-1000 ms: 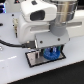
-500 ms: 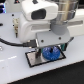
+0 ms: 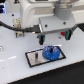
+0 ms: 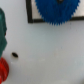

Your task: Insert the blue gear onto the right peg, followed by the red gear

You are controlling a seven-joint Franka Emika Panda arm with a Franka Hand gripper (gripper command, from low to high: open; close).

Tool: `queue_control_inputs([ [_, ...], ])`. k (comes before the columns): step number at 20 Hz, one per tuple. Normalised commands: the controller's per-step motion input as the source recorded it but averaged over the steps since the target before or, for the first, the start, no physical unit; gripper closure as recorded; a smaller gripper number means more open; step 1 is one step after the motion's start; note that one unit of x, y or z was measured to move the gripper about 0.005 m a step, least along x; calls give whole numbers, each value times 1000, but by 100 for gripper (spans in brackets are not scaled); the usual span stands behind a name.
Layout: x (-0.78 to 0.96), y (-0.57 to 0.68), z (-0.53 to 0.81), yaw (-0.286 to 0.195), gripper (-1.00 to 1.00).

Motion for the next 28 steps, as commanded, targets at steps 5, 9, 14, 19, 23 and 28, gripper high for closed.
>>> queue_control_inputs([
  [5,-576,426,24,0,-100],
  [9,-586,474,16,0,-100],
  [14,-537,465,-12,0,-100],
  [19,-390,490,-27,0,-100],
  [23,-142,217,-41,0,-100],
  [28,410,216,1,0,-100],
])
